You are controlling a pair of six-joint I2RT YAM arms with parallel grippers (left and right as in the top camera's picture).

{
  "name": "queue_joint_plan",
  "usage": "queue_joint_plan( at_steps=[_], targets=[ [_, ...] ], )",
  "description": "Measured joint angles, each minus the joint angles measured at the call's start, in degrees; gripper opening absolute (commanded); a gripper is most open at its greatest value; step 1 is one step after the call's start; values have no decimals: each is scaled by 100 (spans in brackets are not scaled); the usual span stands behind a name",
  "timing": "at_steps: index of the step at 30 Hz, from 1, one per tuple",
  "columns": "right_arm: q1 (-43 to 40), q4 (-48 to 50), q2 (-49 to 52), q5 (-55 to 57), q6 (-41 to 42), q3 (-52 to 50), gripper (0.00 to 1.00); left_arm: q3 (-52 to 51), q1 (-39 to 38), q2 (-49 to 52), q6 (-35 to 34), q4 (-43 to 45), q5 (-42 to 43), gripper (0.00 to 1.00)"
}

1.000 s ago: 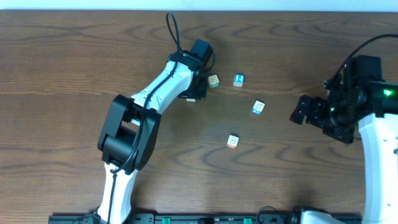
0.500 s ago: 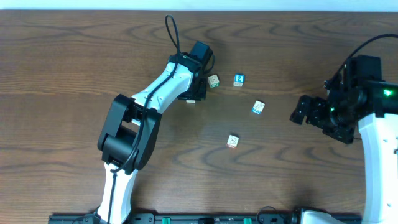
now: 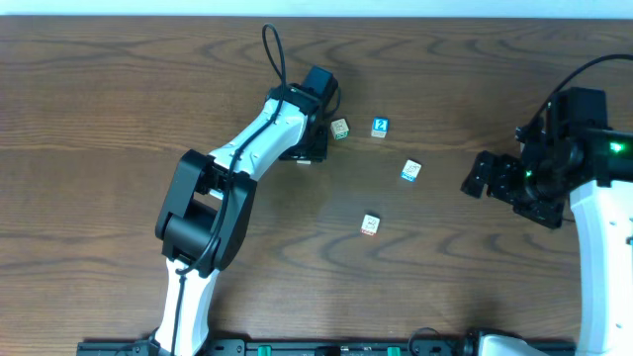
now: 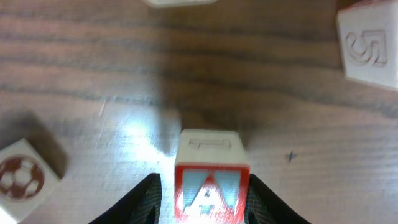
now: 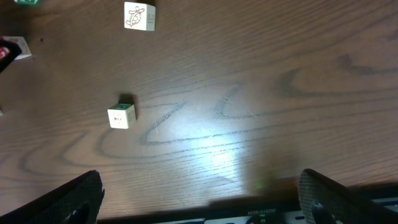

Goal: Spell out Ai2
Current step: 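Release A block and move left gripper to the red I block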

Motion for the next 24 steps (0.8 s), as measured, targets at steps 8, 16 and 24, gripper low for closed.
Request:
queue_joint_plan(
  at_steps=[8, 16, 24],
  targets=[
    [0, 0, 0, 2, 0, 0, 99, 1360, 4, -2, 87, -1368, -24, 65],
    [0, -2, 0, 2, 0, 0, 99, 2555, 4, -140, 157, -3143, -282, 78],
    [0, -92, 0, 0, -35, 0, 99, 2712, 9, -1394, 181, -4039, -769, 78]
  ],
)
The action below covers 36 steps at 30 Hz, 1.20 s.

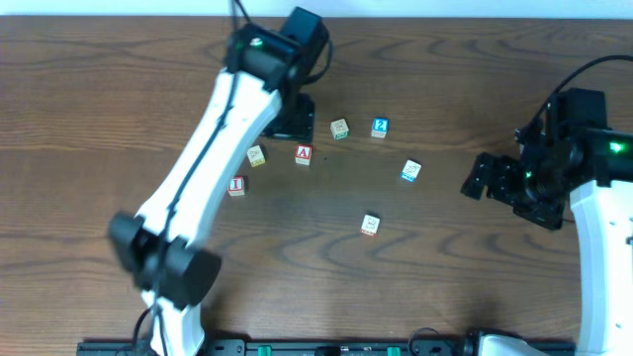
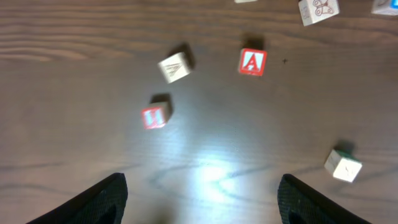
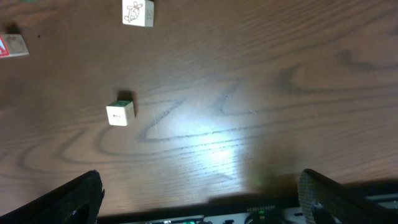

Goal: Spell out Ai2
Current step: 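Release A block and move left gripper to the red I block, then lower left gripper and grasp the red-bordered I block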

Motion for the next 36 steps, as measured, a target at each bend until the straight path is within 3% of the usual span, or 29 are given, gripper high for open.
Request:
queue_joint_plan(
  at_steps=[11, 15, 18, 19, 24, 29, 36],
  targets=[
    [0, -120, 0, 4, -164, 0, 99, -186, 0, -1895, -9, -348, -573, 79],
    [0, -186, 0, 2, -245, 0, 99, -1102, 0, -2745, -57, -348, -595, 82],
    [0, -201, 0, 4, -284, 0, 99, -2114, 0, -3467, -173, -284, -608, 98],
    [0, -190, 0, 4, -293, 0, 99, -2516, 0, -3729, -245, -170, -608, 95],
    [0, -184, 4, 9, -308, 0, 99, -4166, 0, -4603, -358, 1499, -645, 95],
    [0, -190, 4, 11, -308, 0, 99, -5023, 4, -4321, -490, 2485, -697, 95],
    [0, -197, 4, 13, -308, 0, 99, -5125, 409, -2667, -859, 2876, -643, 95]
  ],
)
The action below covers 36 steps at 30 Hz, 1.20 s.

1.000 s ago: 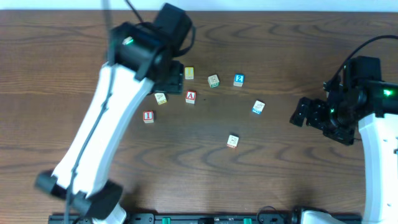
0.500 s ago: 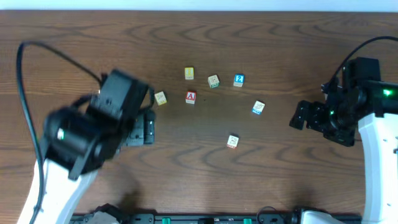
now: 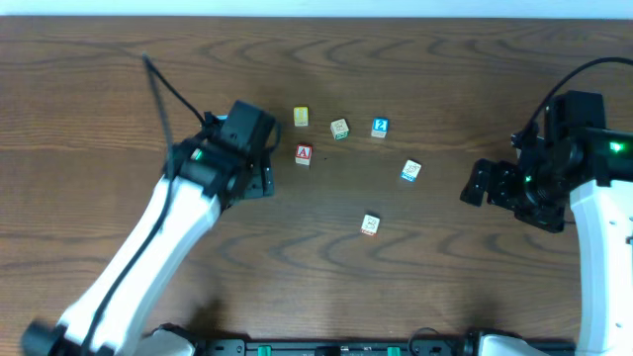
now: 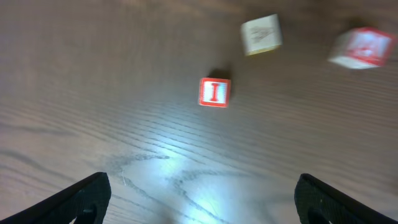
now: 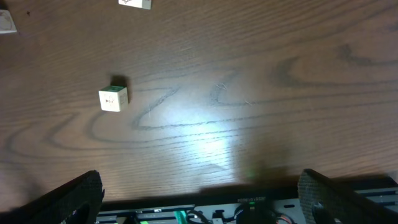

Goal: Spell out Ai2
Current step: 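Lower left gripper and grasp the red-bordered I block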

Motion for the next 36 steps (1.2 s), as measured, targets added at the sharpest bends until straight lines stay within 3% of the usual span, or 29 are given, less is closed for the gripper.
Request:
queue_joint_plan(
  at_steps=[10, 18, 36],
  targets=[
    [0, -7, 0, 0, 0, 0, 99, -37, 1108, 1473, 92, 424, 1303, 95],
    [0, -13, 0, 2, 0, 0, 99, -37, 1200, 1753, 737, 780, 1939, 95],
    [0, -57, 0, 2, 0, 0, 99, -63, 1200, 1996, 1047, 1215, 1753, 96]
  ],
)
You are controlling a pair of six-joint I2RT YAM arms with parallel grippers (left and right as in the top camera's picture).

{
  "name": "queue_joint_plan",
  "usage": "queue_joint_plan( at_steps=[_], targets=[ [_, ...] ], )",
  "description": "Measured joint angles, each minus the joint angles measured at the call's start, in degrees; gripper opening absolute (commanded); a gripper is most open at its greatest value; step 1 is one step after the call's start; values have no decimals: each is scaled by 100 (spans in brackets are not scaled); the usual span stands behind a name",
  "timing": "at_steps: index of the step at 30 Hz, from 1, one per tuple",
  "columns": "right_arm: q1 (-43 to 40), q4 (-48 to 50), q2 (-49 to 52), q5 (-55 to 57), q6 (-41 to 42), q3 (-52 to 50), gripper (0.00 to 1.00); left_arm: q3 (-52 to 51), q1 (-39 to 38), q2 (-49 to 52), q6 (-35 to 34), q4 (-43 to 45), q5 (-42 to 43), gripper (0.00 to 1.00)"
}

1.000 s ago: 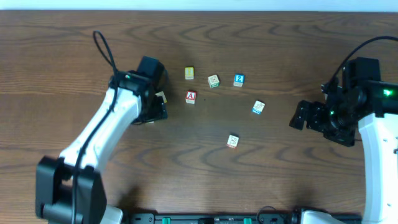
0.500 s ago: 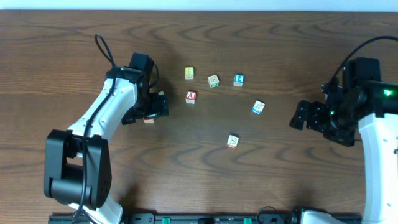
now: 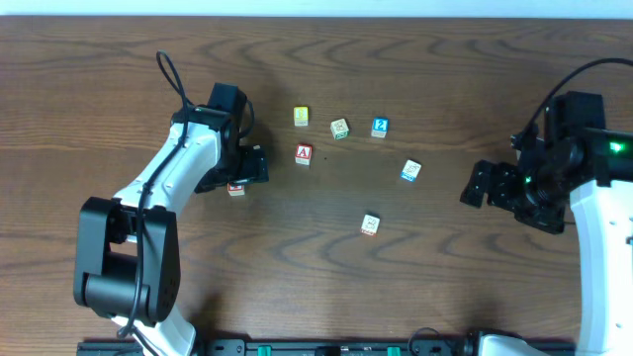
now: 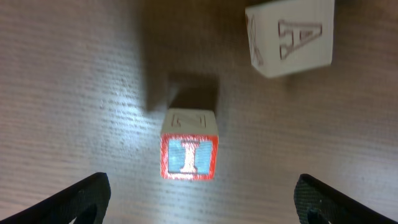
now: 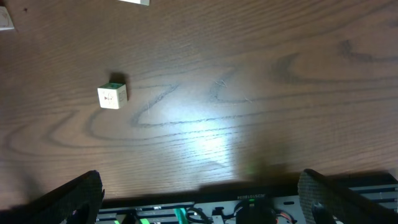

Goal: Spell out Ai2
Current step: 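Lower left gripper and grasp the red-bordered I block, then carry the I block and lower it right of the A block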

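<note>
The red-framed I block (image 4: pixel 189 152) lies on the table, just ahead of my open left gripper (image 4: pixel 199 208), whose fingertips (image 4: pixel 81 199) stand wide to either side. In the overhead view the I block (image 3: pixel 235 188) peeps out under the left gripper (image 3: pixel 245 168). To its right, the red A block (image 3: pixel 304 153) rests alone. Farther back right is the blue 2 block (image 3: pixel 381 127). My right gripper (image 3: pixel 483 184) hovers open at the right, far from all of them.
A pale block with an engraved A (image 4: pixel 290 37) sits close behind the I block. Other loose blocks: yellow (image 3: pixel 301 116), pale (image 3: pixel 339 128), blue-edged (image 3: pixel 411 170), and a green-topped one (image 5: pixel 112 95) that shows as (image 3: pixel 370 224) from overhead. The table's front edge runs below the right gripper.
My left gripper has dropped low over the I block, which now fills the wrist view between the open fingers. The right arm has hardly moved.
My left gripper held the A block down on the table near the other blocks. Then it was open and high, with the A block left standing. Then it hung over the I block to the left, and now sits low at it.
</note>
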Motion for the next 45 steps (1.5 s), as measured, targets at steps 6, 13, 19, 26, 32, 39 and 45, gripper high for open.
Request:
queue_joint_plan(
  at_steps=[6, 13, 19, 26, 32, 39, 45],
  targets=[
    [0, 0, 0, 0, 0, 0, 99, -369, 0, 4, 22, 437, -44, 100],
    [0, 0, 0, 0, 0, 0, 99, -466, 0, 11, 57, 533, -197, 83],
    [0, 2, 0, 0, 0, 0, 99, -570, 0, 11, 35, 651, -313, 72],
    [0, 2, 0, 0, 0, 0, 99, -640, 0, 11, 20, 798, -343, 55],
    [0, 2, 0, 0, 0, 0, 99, -640, 0, 11, -7, 811, -343, 43],
    [0, 0, 0, 0, 0, 0, 99, -640, 0, 11, -24, 835, -345, 25],
    [0, 2, 0, 2, 0, 0, 99, -638, 0, 11, -26, 935, -345, 20]
  ],
)
